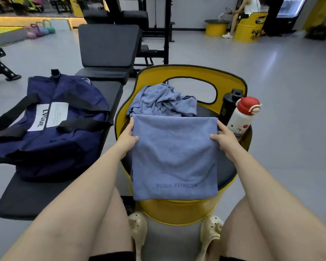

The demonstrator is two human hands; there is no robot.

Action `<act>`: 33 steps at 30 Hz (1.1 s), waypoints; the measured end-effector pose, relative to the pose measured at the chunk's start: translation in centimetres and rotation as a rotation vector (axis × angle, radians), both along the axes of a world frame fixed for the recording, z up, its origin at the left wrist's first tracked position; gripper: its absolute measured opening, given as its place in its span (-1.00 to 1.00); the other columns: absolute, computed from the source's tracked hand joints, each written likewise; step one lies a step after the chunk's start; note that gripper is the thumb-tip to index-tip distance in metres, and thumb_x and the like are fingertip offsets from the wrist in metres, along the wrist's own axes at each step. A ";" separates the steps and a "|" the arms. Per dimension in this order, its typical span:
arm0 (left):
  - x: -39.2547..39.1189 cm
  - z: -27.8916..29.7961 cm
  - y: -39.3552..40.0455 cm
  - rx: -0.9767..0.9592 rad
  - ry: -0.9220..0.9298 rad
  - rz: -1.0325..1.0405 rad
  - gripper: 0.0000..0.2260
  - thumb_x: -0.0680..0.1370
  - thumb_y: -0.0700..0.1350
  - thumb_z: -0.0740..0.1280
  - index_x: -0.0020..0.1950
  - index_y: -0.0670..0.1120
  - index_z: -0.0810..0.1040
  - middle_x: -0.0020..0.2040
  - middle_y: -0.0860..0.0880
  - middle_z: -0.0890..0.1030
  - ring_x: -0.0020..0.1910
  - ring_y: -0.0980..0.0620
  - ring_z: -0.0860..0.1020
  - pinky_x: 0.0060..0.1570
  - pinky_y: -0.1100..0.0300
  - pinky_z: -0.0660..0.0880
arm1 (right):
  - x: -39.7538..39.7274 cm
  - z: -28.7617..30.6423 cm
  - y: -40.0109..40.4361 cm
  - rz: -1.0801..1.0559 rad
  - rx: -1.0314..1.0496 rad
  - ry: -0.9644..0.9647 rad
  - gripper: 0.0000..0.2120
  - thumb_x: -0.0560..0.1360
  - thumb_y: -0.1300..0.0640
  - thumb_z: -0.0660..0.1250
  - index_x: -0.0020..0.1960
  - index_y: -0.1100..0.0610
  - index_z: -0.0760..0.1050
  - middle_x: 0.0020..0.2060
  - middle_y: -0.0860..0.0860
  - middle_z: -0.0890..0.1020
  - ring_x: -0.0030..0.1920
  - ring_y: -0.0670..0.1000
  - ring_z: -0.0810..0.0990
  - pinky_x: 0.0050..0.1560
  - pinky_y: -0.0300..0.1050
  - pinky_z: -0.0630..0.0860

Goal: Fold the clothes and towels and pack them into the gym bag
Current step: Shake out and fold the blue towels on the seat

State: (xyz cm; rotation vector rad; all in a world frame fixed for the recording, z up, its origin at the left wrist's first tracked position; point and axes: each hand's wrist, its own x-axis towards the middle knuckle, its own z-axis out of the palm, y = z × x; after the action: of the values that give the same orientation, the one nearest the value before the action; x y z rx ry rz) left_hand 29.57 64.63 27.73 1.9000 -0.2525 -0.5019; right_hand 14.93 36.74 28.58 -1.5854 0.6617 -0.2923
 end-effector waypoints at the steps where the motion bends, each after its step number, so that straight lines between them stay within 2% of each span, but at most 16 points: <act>1: 0.5 -0.4 -0.5 0.002 -0.002 -0.010 -0.30 0.57 -0.31 0.18 0.52 0.25 -0.04 0.42 -0.02 0.37 0.32 -0.09 0.41 0.35 -0.09 0.34 | 0.6 -0.4 -0.4 0.002 -0.024 0.011 -0.35 0.54 0.39 0.21 0.53 -0.01 0.15 0.22 0.08 0.54 0.07 0.04 0.54 -0.17 -0.20 0.47; 3: 1.6 -1.3 -1.5 0.023 -0.014 -0.005 -0.29 0.57 -0.32 0.18 0.53 0.23 -0.03 0.41 -0.02 0.39 0.31 -0.06 0.42 0.34 0.00 0.35 | 1.8 -1.3 -1.4 0.009 -0.070 0.036 -0.34 0.54 0.42 0.20 0.54 0.00 0.12 0.25 0.10 0.53 0.06 0.02 0.53 -0.03 -0.13 0.50; 5: 3.0 -2.2 -2.5 0.056 -0.022 0.000 -0.31 0.57 -0.33 0.17 0.54 0.19 -0.03 0.38 -0.03 0.42 0.26 -0.02 0.44 0.22 0.15 0.38 | 3.1 -2.3 -2.3 0.019 -0.103 0.065 -0.34 0.54 0.43 0.20 0.54 0.02 0.11 0.31 0.11 0.49 0.14 0.03 0.52 0.09 -0.10 0.48; 7: 4.6 -3.1 -3.5 0.089 -0.034 -0.009 -0.33 0.58 -0.34 0.15 0.55 0.14 -0.03 0.37 -0.03 0.42 0.21 0.01 0.45 0.11 0.22 0.37 | 4.4 -3.1 -3.2 0.020 -0.111 0.086 -0.34 0.55 0.42 0.20 0.54 0.03 0.10 0.35 0.11 0.46 0.22 0.06 0.50 0.10 -0.11 0.45; 10: 6.5 -4.1 -4.9 0.124 -0.057 -0.001 -0.36 0.60 -0.31 0.14 0.56 0.11 -0.03 0.41 -0.03 0.37 0.26 -0.03 0.42 0.09 0.25 0.33 | 6.7 -4.4 -4.6 0.027 -0.135 0.131 -0.34 0.56 0.39 0.21 0.55 0.01 0.08 0.37 0.10 0.43 0.28 0.09 0.47 0.15 -0.07 0.46; 13: 8.0 -5.7 -5.5 0.171 -0.071 0.006 -0.39 0.61 -0.28 0.13 0.56 0.10 -0.04 0.43 -0.05 0.36 0.28 -0.05 0.41 0.09 0.25 0.30 | 8.9 -6.3 -5.8 0.042 -0.156 0.191 -0.33 0.55 0.38 0.22 0.55 0.00 0.09 0.40 0.11 0.40 0.34 0.12 0.43 0.32 0.09 0.41; 16: 9.3 -6.9 -5.8 0.173 -0.094 0.000 -0.41 0.62 -0.25 0.14 0.56 0.08 -0.03 0.43 -0.07 0.36 0.35 -0.08 0.38 0.18 0.24 0.31 | 10.5 -7.9 -6.3 0.015 -0.174 0.230 -0.33 0.54 0.38 0.22 0.54 0.00 0.10 0.42 0.08 0.38 0.36 0.10 0.41 0.34 0.05 0.39; 18: 10.2 -7.6 -6.2 0.144 -0.089 0.034 -0.42 0.62 -0.24 0.14 0.55 0.10 -0.01 0.32 -0.11 0.47 0.22 -0.06 0.48 0.14 0.21 0.38 | 11.2 -8.8 -6.5 0.009 -0.197 0.242 -0.33 0.55 0.36 0.22 0.55 0.00 0.07 0.44 0.05 0.34 0.39 0.09 0.37 0.37 0.04 0.35; 20: 10.6 -8.4 -6.4 0.124 -0.065 0.085 -0.42 0.62 -0.22 0.15 0.56 0.11 -0.01 0.01 -0.12 0.55 -0.11 0.03 0.51 -0.13 0.24 0.42 | 11.6 -9.6 -6.7 0.030 -0.241 0.264 -0.33 0.56 0.31 0.23 0.56 -0.01 0.02 0.48 -0.01 0.27 0.44 0.08 0.30 0.40 -0.01 0.29; 22: 10.7 -9.1 -6.3 0.102 -0.019 0.131 -0.42 0.63 -0.17 0.18 0.56 0.08 -0.01 -0.14 -0.07 0.53 -0.22 0.09 0.47 -0.23 0.26 0.40 | 11.7 -10.1 -6.8 0.053 -0.274 0.296 -0.32 0.57 0.25 0.24 0.56 -0.02 -0.02 0.50 -0.03 0.21 0.45 0.07 0.27 0.39 -0.04 0.27; 24: 10.6 -9.6 -5.8 0.082 0.059 0.171 -0.44 0.62 -0.09 0.21 0.56 0.03 0.03 -0.09 0.00 0.54 -0.11 0.06 0.51 -0.12 0.19 0.46 | 11.7 -10.3 -6.9 0.050 -0.280 0.309 -0.33 0.57 0.19 0.26 0.56 -0.02 0.00 0.50 -0.01 0.23 0.45 0.09 0.29 0.40 0.03 0.30; 26: 10.2 -9.4 -5.3 0.095 0.154 0.183 -0.46 0.62 -0.03 0.23 0.55 -0.03 0.11 0.17 -0.02 0.52 0.13 -0.05 0.51 -0.02 0.08 0.48 | 11.6 -10.1 -6.6 0.037 -0.328 0.331 -0.34 0.56 0.13 0.30 0.56 0.03 0.06 0.48 0.05 0.28 0.42 0.11 0.32 0.39 0.08 0.33; 28: 9.6 -8.9 -4.5 0.167 0.208 0.141 -0.53 0.60 -0.02 0.26 0.48 -0.08 0.25 0.30 -0.10 0.46 0.19 -0.09 0.49 -0.04 0.06 0.49 | 11.2 -9.7 -5.9 0.049 -0.437 0.393 -0.37 0.56 0.10 0.30 0.55 0.10 0.11 0.46 0.11 0.28 0.41 0.15 0.32 0.36 0.04 0.33; 30: 8.7 -8.5 -3.7 0.233 0.207 0.100 -0.62 0.59 -0.05 0.29 0.38 -0.10 0.35 0.27 -0.12 0.48 0.14 -0.08 0.51 -0.10 0.08 0.50 | 10.6 -9.4 -4.6 0.082 -0.600 0.453 -0.39 0.57 0.08 0.28 0.53 0.14 0.13 0.45 0.14 0.23 0.41 0.18 0.28 0.33 0.01 0.29; 33: 7.4 -8.0 -2.7 0.289 0.181 0.067 -0.64 0.57 -0.08 0.32 0.33 -0.11 0.36 0.20 -0.15 0.52 0.13 -0.10 0.53 -0.14 0.08 0.52 | 9.4 -8.9 -2.0 0.186 -0.782 0.424 -0.44 0.57 0.08 0.29 0.50 0.14 0.19 0.44 0.12 0.23 0.42 0.16 0.22 0.35 0.01 0.26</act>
State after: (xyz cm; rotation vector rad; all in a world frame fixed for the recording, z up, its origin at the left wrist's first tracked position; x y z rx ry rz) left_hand 36.97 61.96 19.74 2.1185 0.0045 -0.6902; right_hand 24.36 34.71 19.67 -2.4849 0.7602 -0.0663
